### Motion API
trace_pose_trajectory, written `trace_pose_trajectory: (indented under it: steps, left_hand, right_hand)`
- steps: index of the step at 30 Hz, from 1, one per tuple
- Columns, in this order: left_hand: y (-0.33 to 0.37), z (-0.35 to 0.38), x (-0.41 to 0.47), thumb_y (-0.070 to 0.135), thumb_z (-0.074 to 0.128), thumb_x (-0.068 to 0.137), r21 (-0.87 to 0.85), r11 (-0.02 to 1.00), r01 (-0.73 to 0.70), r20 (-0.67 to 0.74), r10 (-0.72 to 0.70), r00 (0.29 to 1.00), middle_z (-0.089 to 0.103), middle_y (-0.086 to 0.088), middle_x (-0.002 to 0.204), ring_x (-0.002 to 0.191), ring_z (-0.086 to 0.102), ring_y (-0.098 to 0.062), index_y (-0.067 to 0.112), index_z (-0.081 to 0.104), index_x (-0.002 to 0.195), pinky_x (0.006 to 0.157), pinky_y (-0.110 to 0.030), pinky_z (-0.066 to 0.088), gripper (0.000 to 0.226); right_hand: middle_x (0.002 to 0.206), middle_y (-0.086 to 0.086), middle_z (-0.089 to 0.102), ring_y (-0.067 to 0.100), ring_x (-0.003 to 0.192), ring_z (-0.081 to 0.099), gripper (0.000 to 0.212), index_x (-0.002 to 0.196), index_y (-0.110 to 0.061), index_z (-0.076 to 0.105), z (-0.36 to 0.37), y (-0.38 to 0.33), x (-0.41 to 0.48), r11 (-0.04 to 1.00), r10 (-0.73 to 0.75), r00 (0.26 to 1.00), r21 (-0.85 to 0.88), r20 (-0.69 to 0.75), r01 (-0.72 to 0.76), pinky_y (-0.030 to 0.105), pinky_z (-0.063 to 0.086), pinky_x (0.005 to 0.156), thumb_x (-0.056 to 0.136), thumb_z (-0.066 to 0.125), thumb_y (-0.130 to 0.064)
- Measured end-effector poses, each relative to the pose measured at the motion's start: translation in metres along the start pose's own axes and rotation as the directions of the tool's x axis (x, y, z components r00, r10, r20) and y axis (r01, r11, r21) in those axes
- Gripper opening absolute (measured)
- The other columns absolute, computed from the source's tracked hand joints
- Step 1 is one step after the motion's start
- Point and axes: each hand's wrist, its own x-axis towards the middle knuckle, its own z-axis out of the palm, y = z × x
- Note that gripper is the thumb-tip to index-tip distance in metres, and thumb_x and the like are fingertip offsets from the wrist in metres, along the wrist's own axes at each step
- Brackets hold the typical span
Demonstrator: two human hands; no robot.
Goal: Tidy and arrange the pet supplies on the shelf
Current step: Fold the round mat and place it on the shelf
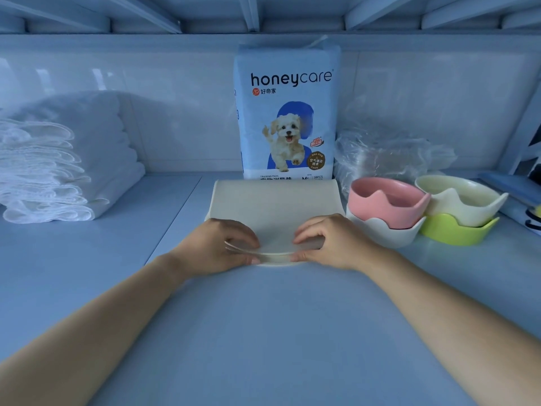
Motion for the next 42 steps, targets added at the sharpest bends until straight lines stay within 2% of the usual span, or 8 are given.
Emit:
trace_pose_trajectory:
  steps: [3,10,15,22,27,33,38,42]
  left_hand:
    - [0.002,-0.009,-0.001,0.052,0.076,0.063,0.061,0.998,-0.024,0.031,0.022,0.999,0.067,0.027,0.095,0.089,0.061,0.008,0.035,0.072,0.090,0.080,-0.025,0.052,0.032]
    - [0.014,-0.006,-0.004,0.023,0.067,0.067,0.340,0.922,-0.184,-0.026,0.205,0.978,0.069,0.018,0.072,0.060,0.057,-0.008,0.037,0.072,0.081,0.051,-0.028,0.051,0.020]
    - [0.008,-0.008,-0.007,0.030,0.061,0.072,0.278,0.954,-0.112,0.011,0.113,0.994,0.069,0.022,0.090,0.081,0.065,-0.007,0.038,0.070,0.095,0.065,-0.031,0.054,0.026]
    - [0.005,0.000,-0.005,0.022,0.068,0.081,0.265,0.963,-0.043,-0.109,0.075,0.991,0.071,0.016,0.089,0.078,0.066,-0.014,0.031,0.072,0.094,0.064,-0.034,0.054,0.017]
    - [0.020,0.011,-0.002,0.018,0.069,0.081,0.231,0.972,0.032,-0.270,0.032,0.962,0.071,0.012,0.080,0.068,0.065,-0.019,0.026,0.071,0.087,0.058,-0.033,0.053,0.011]
    - [0.019,0.013,-0.005,0.018,0.072,0.077,0.183,0.982,0.049,-0.206,-0.010,0.979,0.070,0.016,0.082,0.071,0.065,-0.011,0.028,0.073,0.087,0.063,-0.033,0.054,0.014]
    - [0.022,0.012,-0.006,0.046,0.062,0.074,0.250,0.968,0.037,-0.188,0.011,0.982,0.065,0.025,0.081,0.072,0.061,-0.004,0.041,0.067,0.082,0.056,-0.026,0.048,0.011]
    - [0.019,0.009,-0.005,0.072,0.052,0.069,0.101,0.993,0.064,-0.055,-0.059,0.997,0.062,0.023,0.092,0.082,0.059,0.006,0.039,0.066,0.088,0.067,-0.019,0.048,0.040]
  right_hand:
    - [0.112,-0.021,0.062,-0.003,0.105,0.054,0.045,0.098,-0.030,0.071,-0.003,-0.002,-0.002,1.000,-0.011,0.999,-0.009,0.052,0.012,0.020,0.042,0.094,0.063,0.075,-0.057]
    - [0.103,-0.016,0.068,0.003,0.098,0.059,0.029,0.095,-0.024,0.071,-0.001,-0.014,-0.002,0.995,-0.093,0.992,-0.040,0.083,0.096,0.028,0.049,0.087,0.067,0.066,-0.026]
    - [0.097,-0.008,0.071,0.010,0.091,0.063,0.029,0.094,-0.022,0.073,-0.005,-0.010,0.001,0.998,-0.064,0.994,-0.022,0.092,0.067,0.030,0.050,0.081,0.072,0.059,-0.010]
    - [0.090,-0.006,0.071,0.013,0.082,0.060,0.028,0.094,-0.023,0.073,-0.007,-0.008,0.002,0.994,-0.033,0.999,-0.103,0.039,0.037,0.029,0.049,0.075,0.077,0.056,-0.009]
    - [0.087,-0.007,0.070,0.015,0.083,0.059,0.026,0.091,-0.025,0.073,-0.011,-0.007,0.004,0.989,-0.010,0.999,-0.145,-0.053,0.002,0.029,0.050,0.074,0.074,0.057,-0.013]
    - [0.086,-0.011,0.068,0.012,0.086,0.060,0.016,0.084,-0.030,0.072,-0.011,-0.007,0.001,0.986,0.025,0.999,-0.168,0.023,-0.021,0.029,0.050,0.070,0.071,0.064,-0.024]
    - [0.095,-0.016,0.065,0.007,0.093,0.055,0.043,0.091,-0.031,0.069,-0.014,-0.010,-0.003,0.990,0.003,0.996,-0.144,0.089,0.010,0.029,0.047,0.079,0.063,0.070,-0.064]
    - [0.097,-0.015,0.065,0.008,0.094,0.055,0.038,0.092,-0.031,0.069,-0.008,-0.016,-0.002,0.992,-0.051,0.995,-0.115,0.082,0.060,0.033,0.048,0.081,0.068,0.069,-0.061]
